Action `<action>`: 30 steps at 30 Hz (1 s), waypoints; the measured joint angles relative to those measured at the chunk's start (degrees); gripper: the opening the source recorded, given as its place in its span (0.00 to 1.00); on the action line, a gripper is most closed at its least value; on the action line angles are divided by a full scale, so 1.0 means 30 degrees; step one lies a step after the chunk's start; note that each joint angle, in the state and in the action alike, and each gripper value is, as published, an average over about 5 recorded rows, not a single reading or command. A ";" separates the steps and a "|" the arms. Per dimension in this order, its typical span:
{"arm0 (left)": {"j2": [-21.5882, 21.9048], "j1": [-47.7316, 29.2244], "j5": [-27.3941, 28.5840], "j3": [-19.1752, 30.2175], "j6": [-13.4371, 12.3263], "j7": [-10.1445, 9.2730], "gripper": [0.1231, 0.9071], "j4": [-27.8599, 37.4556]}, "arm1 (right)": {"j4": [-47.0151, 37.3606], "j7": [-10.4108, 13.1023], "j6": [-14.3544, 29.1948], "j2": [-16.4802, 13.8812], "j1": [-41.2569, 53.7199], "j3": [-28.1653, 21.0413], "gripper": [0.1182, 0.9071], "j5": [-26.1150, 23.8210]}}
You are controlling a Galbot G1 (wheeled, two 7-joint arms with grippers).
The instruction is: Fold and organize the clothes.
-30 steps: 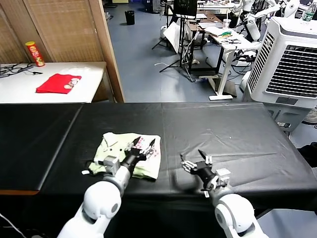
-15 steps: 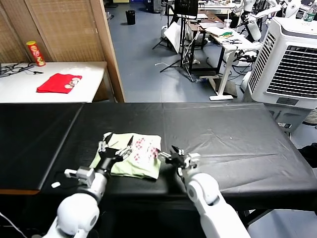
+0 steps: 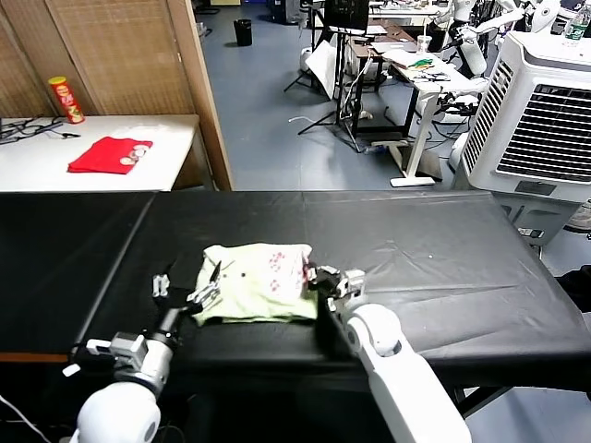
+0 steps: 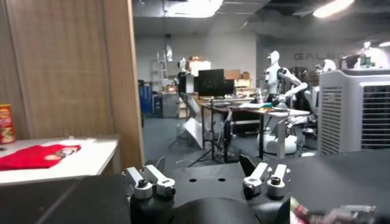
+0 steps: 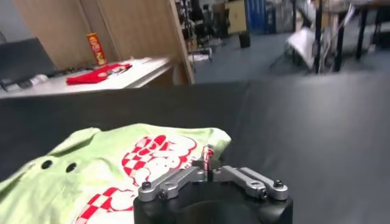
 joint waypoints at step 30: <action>0.2010 0.4341 -0.3012 0.0018 0.0624 -0.2181 0.86 -0.0844 | 1.2674 0.3412 0.5936 -0.1997 -1.5748 0.5063 0.86 -0.5532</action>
